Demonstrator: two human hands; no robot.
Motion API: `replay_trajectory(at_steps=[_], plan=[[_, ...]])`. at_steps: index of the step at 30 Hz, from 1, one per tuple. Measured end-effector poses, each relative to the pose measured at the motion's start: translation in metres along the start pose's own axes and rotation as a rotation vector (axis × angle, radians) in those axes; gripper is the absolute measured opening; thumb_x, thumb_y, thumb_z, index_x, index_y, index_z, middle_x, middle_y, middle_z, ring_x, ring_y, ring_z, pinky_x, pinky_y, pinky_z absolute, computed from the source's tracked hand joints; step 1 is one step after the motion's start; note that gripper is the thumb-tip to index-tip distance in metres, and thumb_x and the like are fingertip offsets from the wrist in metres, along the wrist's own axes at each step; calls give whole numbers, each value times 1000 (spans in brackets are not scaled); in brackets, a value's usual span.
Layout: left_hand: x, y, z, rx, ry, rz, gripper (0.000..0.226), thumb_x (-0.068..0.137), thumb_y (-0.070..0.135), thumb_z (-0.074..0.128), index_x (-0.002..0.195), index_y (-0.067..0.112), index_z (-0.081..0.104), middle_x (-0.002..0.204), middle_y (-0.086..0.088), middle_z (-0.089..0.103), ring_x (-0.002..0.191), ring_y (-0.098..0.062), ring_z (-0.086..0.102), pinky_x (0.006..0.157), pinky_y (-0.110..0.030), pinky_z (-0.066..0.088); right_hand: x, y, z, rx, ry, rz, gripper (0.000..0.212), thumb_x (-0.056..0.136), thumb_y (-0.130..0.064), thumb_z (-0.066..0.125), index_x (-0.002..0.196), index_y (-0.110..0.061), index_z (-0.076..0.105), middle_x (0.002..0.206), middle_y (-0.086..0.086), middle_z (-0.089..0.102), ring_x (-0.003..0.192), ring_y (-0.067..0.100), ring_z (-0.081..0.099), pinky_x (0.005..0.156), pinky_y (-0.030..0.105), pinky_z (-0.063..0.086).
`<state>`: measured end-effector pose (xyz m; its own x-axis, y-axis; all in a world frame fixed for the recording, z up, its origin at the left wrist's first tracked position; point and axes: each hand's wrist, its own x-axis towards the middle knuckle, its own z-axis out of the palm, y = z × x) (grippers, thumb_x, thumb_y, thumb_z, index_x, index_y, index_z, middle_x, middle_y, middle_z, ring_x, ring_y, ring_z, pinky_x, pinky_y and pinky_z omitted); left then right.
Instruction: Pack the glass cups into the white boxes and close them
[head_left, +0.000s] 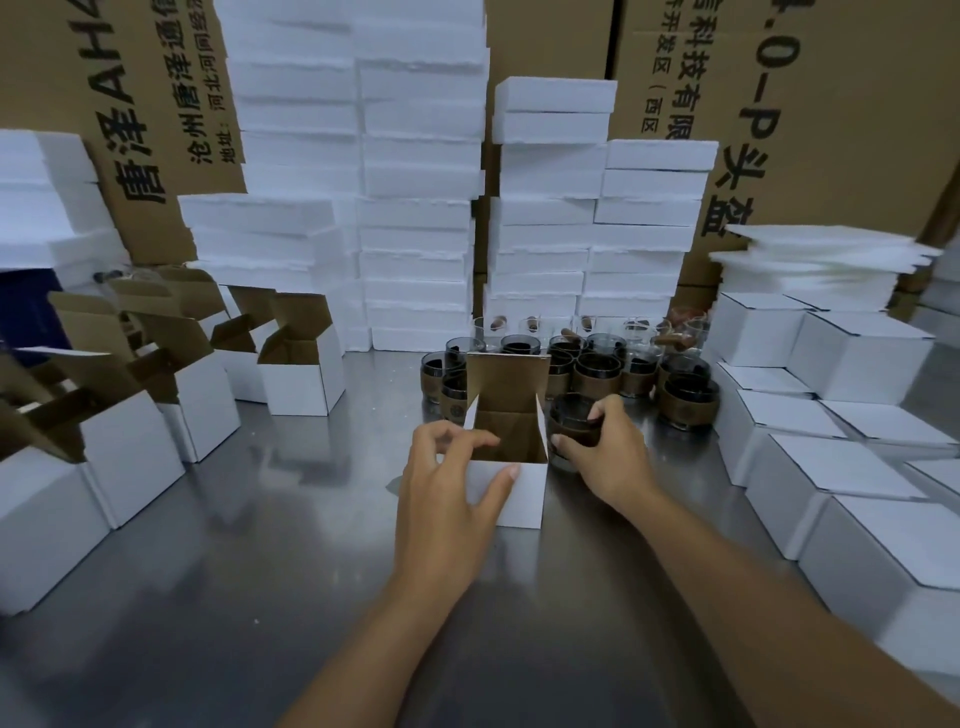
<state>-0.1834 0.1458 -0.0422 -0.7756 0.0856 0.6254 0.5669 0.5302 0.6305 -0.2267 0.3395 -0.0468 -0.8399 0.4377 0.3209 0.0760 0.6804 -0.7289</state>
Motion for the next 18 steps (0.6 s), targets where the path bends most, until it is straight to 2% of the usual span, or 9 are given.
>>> replay_trajectory(at_steps=[3, 5, 10, 13, 15, 16, 18], plan=[[-2, 1, -3, -9, 14, -2, 23, 84, 28, 69, 105, 23, 64, 116, 3, 43, 106, -5, 44, 74, 3, 32, -14, 9, -11, 59, 55, -8, 41, 77, -28, 76, 90, -23, 37, 98, 1, 52, 88, 20, 54, 61, 26, 39], [-3, 3, -5, -18, 10, -16, 22, 84, 25, 69, 105, 22, 64, 118, 2, 44, 106, -7, 46, 73, 6, 30, -26, 12, -19, 128, 106, -2, 41, 76, -28, 77, 92, -23, 39, 98, 1, 52, 88, 20, 54, 66, 29, 43], [-10, 6, -9, 3, 11, -27, 23, 84, 25, 68, 106, 22, 64, 120, 1, 44, 109, -8, 46, 79, -3, 34, -55, 0, -43, 440, 249, 2, 52, 73, -23, 80, 107, -25, 41, 107, -4, 51, 96, 15, 56, 74, 18, 43], [-15, 10, -15, 13, 93, -1, 24, 84, 22, 69, 107, 20, 64, 120, -3, 46, 106, -10, 47, 82, -16, 42, -76, -18, -55, 597, 294, -8, 63, 73, -23, 79, 119, -30, 36, 115, -8, 51, 101, 4, 56, 78, 10, 41], [-19, 14, -18, 33, 176, 94, 24, 83, 17, 69, 107, 14, 65, 118, -9, 50, 101, -11, 48, 80, -21, 47, -92, -30, -59, 672, 303, -25, 64, 74, -27, 77, 122, -33, 34, 115, -12, 51, 97, -9, 56, 72, 3, 42], [-21, 16, -20, 36, 195, 152, 22, 85, 16, 67, 106, 12, 65, 115, -9, 52, 98, -11, 49, 79, -20, 48, -99, -35, -60, 703, 305, -35, 63, 74, -28, 76, 122, -34, 35, 114, -13, 51, 95, -12, 55, 68, 2, 43], [-26, 20, -21, -19, 157, 207, 18, 88, 22, 59, 105, 15, 61, 110, -1, 50, 91, -6, 51, 75, -7, 44, -114, -45, -58, 754, 308, -69, 57, 75, -27, 75, 118, -36, 38, 114, -14, 53, 96, -9, 56, 66, 2, 43]])
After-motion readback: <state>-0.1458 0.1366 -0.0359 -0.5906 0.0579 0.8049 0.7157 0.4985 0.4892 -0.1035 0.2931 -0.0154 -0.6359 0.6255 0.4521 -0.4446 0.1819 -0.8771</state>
